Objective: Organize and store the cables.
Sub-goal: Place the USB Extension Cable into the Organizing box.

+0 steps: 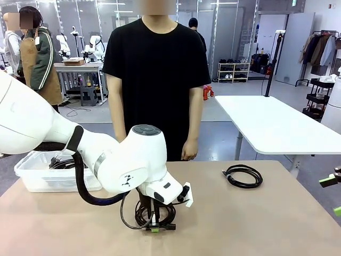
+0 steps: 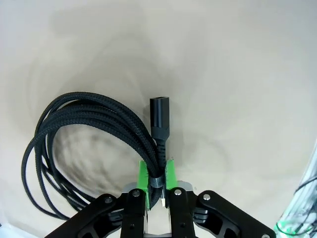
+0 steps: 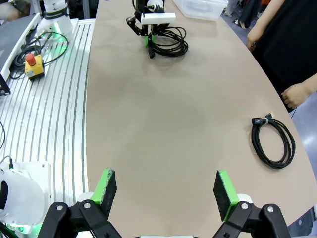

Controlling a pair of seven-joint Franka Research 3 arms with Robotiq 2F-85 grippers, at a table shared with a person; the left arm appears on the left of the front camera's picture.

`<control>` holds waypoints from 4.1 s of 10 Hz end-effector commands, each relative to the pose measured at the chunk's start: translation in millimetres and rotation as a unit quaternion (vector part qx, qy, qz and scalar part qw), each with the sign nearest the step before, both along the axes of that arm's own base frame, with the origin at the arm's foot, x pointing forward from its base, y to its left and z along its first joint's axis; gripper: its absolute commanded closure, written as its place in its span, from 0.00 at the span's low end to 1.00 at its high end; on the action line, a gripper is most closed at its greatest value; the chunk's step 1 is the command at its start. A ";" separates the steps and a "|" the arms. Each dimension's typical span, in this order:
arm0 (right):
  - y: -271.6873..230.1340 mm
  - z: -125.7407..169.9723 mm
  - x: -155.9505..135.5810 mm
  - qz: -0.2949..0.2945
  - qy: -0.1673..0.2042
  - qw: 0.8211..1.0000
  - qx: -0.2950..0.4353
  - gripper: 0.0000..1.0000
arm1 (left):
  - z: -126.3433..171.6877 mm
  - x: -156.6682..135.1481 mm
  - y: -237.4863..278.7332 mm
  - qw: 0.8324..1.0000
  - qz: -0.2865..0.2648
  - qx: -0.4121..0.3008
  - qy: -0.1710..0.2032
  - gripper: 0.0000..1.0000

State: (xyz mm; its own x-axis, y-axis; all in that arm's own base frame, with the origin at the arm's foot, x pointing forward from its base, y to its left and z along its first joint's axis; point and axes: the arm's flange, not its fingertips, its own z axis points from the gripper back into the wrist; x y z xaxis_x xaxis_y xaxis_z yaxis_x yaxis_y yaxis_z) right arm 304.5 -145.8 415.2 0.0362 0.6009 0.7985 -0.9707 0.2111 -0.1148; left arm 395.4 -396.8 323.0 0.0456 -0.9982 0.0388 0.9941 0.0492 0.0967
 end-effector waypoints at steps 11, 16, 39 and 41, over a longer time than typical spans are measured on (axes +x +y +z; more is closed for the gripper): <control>-0.6 1.7 1.7 0.002 -0.006 1.000 0.006 0.00 | 121.4 -20.3 36.6 0.996 -0.075 0.005 -0.050 1.00; -0.6 1.7 1.7 0.002 -0.006 1.000 0.006 0.00 | 165.8 12.2 118.8 0.995 -0.098 0.007 -0.021 0.85; -0.6 1.7 1.7 0.002 -0.006 1.000 0.006 0.00 | 98.7 224.1 373.7 0.988 0.127 -0.018 0.084 0.63; -0.6 1.7 1.7 0.002 -0.006 1.000 0.006 0.00 | 102.6 226.1 375.5 0.988 0.133 -0.020 0.077 0.34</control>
State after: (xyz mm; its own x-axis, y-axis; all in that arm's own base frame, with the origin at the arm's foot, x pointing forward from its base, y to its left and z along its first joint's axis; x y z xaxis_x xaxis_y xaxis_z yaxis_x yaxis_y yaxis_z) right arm 305.1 -145.3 415.3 0.0397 0.6006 0.7986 -0.9704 0.2138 -0.1126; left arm 616.8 -22.1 419.2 0.2895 -0.9549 0.0659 0.9567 0.2865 -0.0516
